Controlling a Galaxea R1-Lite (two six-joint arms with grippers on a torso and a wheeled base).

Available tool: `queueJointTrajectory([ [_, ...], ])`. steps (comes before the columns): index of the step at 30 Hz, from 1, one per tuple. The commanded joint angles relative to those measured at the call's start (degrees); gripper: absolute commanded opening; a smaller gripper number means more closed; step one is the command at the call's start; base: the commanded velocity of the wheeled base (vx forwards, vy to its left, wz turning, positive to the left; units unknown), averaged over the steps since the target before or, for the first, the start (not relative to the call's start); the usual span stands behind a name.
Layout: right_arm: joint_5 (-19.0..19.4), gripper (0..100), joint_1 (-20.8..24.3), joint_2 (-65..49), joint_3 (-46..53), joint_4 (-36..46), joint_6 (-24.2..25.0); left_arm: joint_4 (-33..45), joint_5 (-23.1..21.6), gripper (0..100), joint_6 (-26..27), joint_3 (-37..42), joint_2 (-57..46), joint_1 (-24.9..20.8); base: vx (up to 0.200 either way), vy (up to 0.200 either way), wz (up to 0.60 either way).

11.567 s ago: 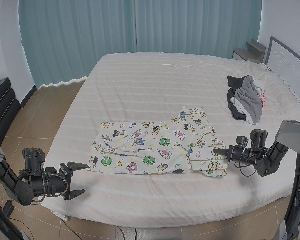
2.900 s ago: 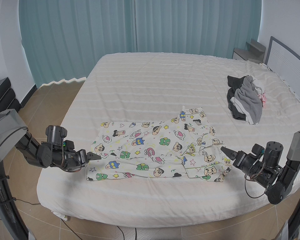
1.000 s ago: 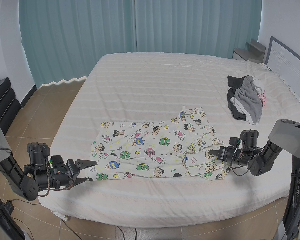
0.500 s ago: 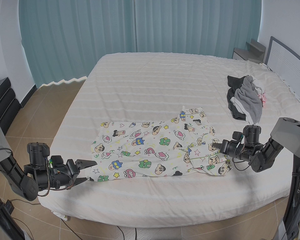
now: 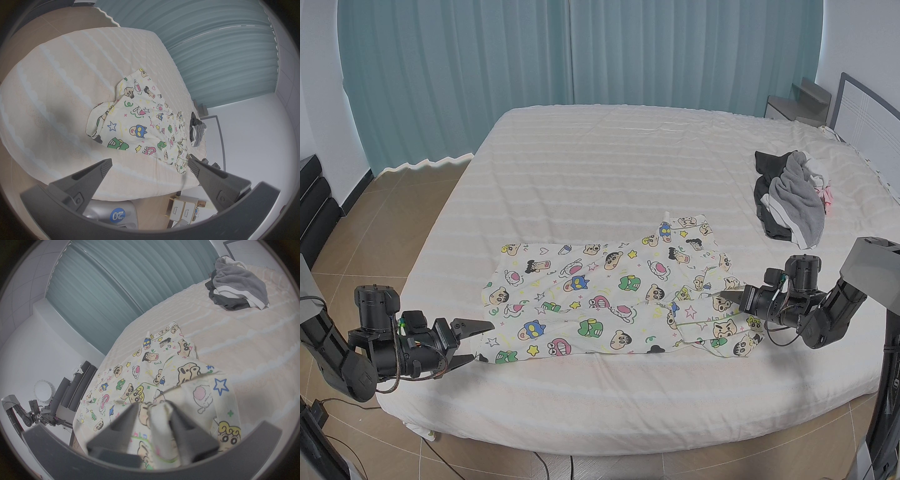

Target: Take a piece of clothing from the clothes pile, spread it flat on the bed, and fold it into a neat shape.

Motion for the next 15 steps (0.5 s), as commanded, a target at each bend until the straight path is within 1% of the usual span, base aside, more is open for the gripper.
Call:
queueJointTrajectory([
  [1, -0.4, 100, 0.1, -0.5, 1.9, -0.5, -0.1, 0.0, 0.0, 100, 0.0, -0.2, -0.1, -0.1, 0.000, 0.000, 0.00],
  [4, -3.6, 100, -0.1, -1.3, 4.1, -4.3, 0.5, -0.1, 0.0, 100, -0.8, -0.3, -0.2, -0.2, 0.000, 0.000, 0.00],
  [6, -7.8, 100, 0.1, -2.4, 6.4, -7.4, 0.5, -0.1, 0.0, 100, -1.8, -0.6, -0.2, -0.2, 0.000, 0.000, 0.00],
  [9, -15.8, 100, 0.9, -3.9, 9.9, -12.5, 0.6, -0.5, -0.1, 100, -2.2, -0.7, -0.1, -0.2, 0.000, 0.000, 0.00],
  [10, -15.8, 100, 0.9, -3.9, 9.9, -12.5, 0.6, -0.5, -0.1, 100, -2.2, -0.7, -0.1, -0.2, 0.000, 0.000, 0.00],
  [11, -20.7, 100, 1.2, -4.3, 12.1, -17.0, 1.2, -1.3, 0.0, 100, -2.2, -0.3, 0.0, -0.2, 0.200, 0.000, 0.00],
  [12, -22.7, 100, 1.2, -4.3, 13.4, -19.8, 1.7, -2.0, 0.0, 100, -2.2, -0.1, 0.0, -0.2, 0.200, 0.000, 0.00],
  [14, -24.8, 100, 1.3, -4.2, 16.2, -25.0, 3.1, -2.7, 0.0, 100, -2.2, 0.1, 0.3, -0.2, 0.200, 0.000, 0.00],
  [15, -25.0, 100, 1.4, -4.0, 17.2, -26.5, 3.3, -2.9, 0.0, 100, -2.2, 0.2, 0.3, -0.2, 0.200, 0.000, 0.00],
])
